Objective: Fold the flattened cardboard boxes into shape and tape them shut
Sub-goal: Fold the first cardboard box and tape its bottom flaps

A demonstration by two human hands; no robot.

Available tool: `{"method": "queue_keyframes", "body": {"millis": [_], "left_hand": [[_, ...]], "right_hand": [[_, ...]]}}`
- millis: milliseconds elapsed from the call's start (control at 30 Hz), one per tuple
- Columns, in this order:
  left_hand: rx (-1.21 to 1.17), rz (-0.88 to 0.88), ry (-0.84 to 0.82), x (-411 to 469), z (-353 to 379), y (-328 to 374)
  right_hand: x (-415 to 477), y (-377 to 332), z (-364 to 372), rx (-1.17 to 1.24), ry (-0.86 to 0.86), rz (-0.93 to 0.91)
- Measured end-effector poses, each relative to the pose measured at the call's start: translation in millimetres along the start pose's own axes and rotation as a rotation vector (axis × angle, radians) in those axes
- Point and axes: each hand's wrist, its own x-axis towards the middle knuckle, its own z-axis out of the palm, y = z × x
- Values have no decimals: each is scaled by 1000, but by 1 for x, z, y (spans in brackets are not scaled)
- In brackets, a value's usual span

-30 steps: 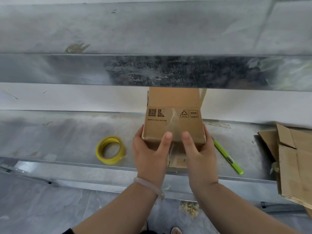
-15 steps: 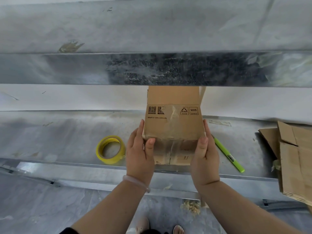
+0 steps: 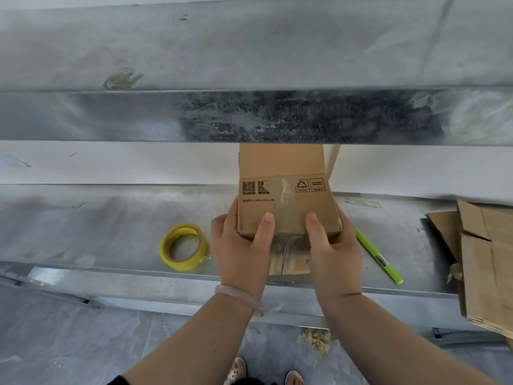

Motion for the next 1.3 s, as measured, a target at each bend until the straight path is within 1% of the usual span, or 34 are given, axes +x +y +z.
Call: {"method": "queue_keyframes", "body": {"millis": [67,133,267,333,400,433,500,567,633,800,867,933,1000,1067,1167,1233,1300], "left_hand": [[3,40,6,1,0,-4],[27,118,19,3,-1,-8],[21,194,36,3,0,-16],[3,252,0,4,-2,-20],[-51,304,-71,6,-5,-23],[-103,288,-114,6,-6,-24],[-184,211,-177,7,-6,-22],[-213,166,-196,8,-6,-21],[-233,159,-205,9,-7,-21],[-153,203,-228,8,-12,-24],[-114,226,-229,8,-14,-25],[-101,219,-233,6,-14,-28],[-138,166,-252,1,-14,-26],[-237,74,-269,-4,-15,-18],[-353,-82,-283,-8,-18,-3],[-388,-137,-279,-9,-18,6],[-351,-138,-246,-9,-15,14]], "right_hand": [[2,1,-2,12,5,1],[3,2,-5,7,6,-8],[5,10,-10,-20,-9,-91],[6,15,-14,-28,-48,-128],[4,19,-16,-61,-124,-160],[3,20,-16,-79,-155,-169],[3,20,-15,-107,-157,-173],[6,19,-16,-132,-140,-184],[8,20,-17,-156,-148,-210],[11,28,-19,-184,-145,-273],[11,30,-18,-160,-130,-275],[9,30,-17,-69,-122,-226],[5,27,-17,21,-127,-128],[2,21,-18,67,-138,-25],[3,10,-20,97,-162,77],[3,0,-17,74,-190,94],[2,-6,-12,31,-200,77]]}}
